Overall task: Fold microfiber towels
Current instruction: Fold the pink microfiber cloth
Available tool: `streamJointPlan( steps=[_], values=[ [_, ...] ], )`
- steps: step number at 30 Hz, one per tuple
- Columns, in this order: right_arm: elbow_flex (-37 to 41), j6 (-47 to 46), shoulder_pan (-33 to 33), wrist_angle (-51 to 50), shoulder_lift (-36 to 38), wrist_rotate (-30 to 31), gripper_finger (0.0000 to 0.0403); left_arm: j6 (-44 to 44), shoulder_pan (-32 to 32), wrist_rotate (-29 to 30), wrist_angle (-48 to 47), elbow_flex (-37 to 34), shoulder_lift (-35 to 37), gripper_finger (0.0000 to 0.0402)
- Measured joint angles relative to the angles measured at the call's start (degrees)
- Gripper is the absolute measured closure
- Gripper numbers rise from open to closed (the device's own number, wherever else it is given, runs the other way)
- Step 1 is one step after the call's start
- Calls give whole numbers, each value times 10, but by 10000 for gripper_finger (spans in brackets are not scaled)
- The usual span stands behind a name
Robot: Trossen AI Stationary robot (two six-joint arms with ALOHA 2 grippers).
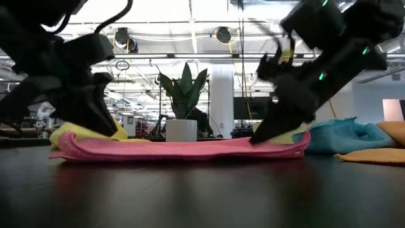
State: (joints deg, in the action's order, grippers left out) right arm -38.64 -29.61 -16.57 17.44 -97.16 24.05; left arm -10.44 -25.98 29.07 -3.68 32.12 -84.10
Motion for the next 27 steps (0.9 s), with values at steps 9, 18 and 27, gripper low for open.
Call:
streamJointPlan(
  steps=[9, 18, 27],
  values=[
    [1, 46, -37, 20, 87, 1, 402, 51, -39, -196, 72, 0, 25, 335],
    [9, 74, -42, 20, 90, -29, 402, 4, -65, -171, 153, 0, -37, 204],
    [35, 208, -46, 19, 90, -137, 366, -6, -59, -181, 174, 0, -63, 263]
  ],
)
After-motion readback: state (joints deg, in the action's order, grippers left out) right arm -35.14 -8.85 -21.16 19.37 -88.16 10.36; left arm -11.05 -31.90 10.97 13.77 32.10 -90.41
